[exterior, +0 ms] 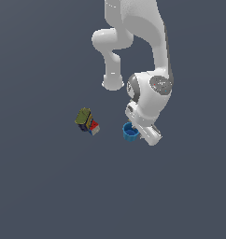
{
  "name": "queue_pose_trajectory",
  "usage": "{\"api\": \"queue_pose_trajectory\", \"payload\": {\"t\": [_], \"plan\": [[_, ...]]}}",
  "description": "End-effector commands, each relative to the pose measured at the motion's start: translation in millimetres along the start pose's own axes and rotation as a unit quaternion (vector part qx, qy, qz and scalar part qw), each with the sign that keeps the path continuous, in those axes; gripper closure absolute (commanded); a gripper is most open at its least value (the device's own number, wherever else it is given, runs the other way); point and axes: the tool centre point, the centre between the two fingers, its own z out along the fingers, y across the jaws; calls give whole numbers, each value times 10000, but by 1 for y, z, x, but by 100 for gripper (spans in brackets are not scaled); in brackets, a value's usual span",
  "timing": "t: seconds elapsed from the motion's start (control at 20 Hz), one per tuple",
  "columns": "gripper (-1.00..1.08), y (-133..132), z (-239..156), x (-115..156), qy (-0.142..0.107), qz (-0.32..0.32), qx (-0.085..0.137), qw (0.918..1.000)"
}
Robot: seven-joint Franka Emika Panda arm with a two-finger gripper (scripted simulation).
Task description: Pick up a designated object from a clutter of objects.
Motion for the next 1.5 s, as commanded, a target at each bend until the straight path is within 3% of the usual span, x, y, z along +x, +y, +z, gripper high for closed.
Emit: {"api": "queue_pose_trajectory", "payload": {"t": [0.0,0.85,0.9,1.45], "plan": [[-20,0,2,-2,2,62,-4,10000],[-20,1,33,-3,1,82,-6,10000],[108,1,33,-3,1,82,-6,10000],[108,1,32,-3,2,82,-2,10000]]}}
